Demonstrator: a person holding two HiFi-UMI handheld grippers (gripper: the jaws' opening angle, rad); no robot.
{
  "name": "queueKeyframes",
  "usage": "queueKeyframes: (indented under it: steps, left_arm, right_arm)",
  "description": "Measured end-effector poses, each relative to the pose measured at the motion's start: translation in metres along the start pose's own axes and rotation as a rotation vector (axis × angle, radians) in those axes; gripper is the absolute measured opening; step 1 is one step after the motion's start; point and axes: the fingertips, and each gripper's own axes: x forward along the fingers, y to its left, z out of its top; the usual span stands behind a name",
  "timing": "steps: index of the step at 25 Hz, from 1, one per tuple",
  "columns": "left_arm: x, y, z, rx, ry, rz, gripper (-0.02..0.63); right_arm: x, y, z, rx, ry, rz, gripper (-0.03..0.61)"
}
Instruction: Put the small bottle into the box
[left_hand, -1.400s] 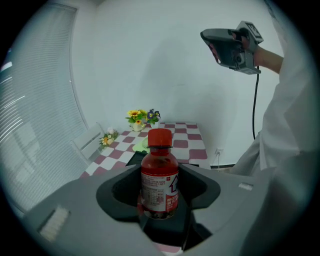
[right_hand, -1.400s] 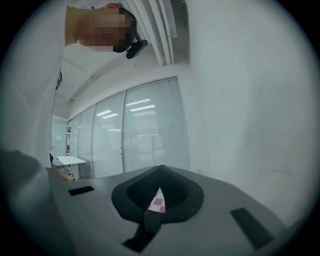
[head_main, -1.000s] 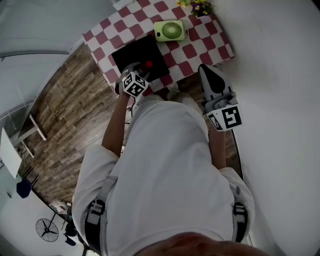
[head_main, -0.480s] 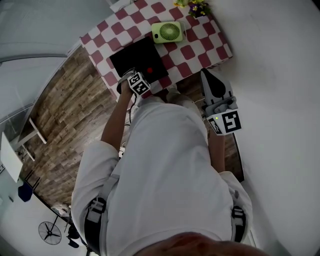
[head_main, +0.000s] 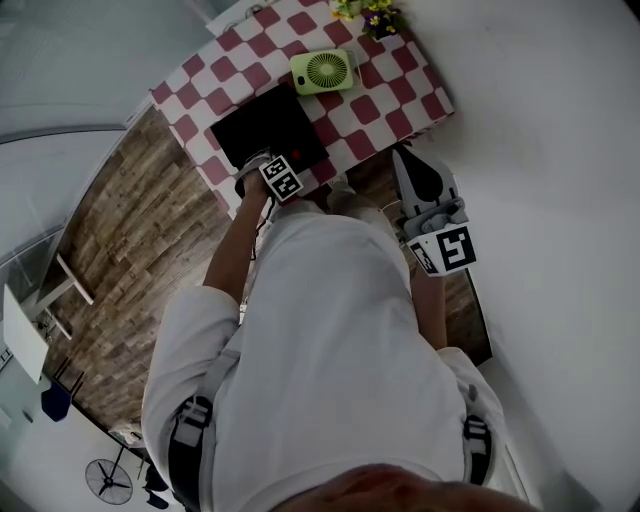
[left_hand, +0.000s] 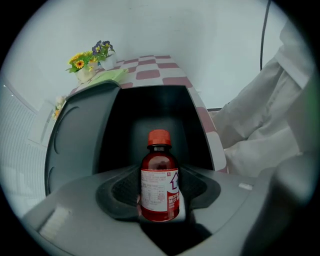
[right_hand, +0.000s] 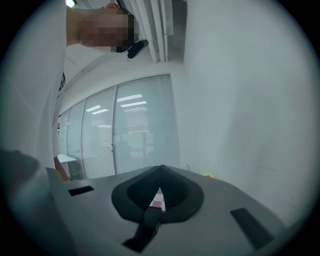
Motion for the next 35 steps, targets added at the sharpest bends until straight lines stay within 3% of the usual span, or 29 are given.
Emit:
queueKeyframes:
  steps: [6,12,15,18,22,27,32,35]
  left_arm:
    - [-0.004,0.0,0.0,0.026,-0.008,0.04,0.225]
    - [-0.03,0.002,0.007,-0.024,-0.103,0.03,0.259]
    - [-0.051,0.0,0.012,-0.089,-0.181,0.021,0.281]
    - [-0.085,0.002,0.024,-0.22,-0.329,0.025,0.257]
    - [-0.139,0.011,0.026,-0.329,-0.513,0.134,0.134]
    - [-0.2,0.015,0.009,-0.466,-0.647,0.273,0.017]
    - [-0.254,0.009,-0.008,-0.581,-0.754,0.39,0.002]
    - [-0.283,-0.003,-0.009,-0.599,-0.83,0.443,0.002]
  right_arm:
    - [0.004,0.005,0.001,0.012,-0.005,0.031,0.002]
    - [0.017,0.014,0.004,0.008,-0.017,0.089,0.002]
    - [0.022,0.02,0.006,0.008,-0.02,0.127,0.002]
    - [0.029,0.027,0.006,0.01,-0.023,0.171,0.002]
    - [0.043,0.044,0.005,0.021,-0.027,0.248,0.002]
    - [0.06,0.071,0.009,0.023,-0.035,0.358,0.002]
    - [0.078,0.107,0.008,0.001,-0.027,0.514,0.002]
    - [0.087,0.136,-0.002,-0.023,0.021,0.648,0.003]
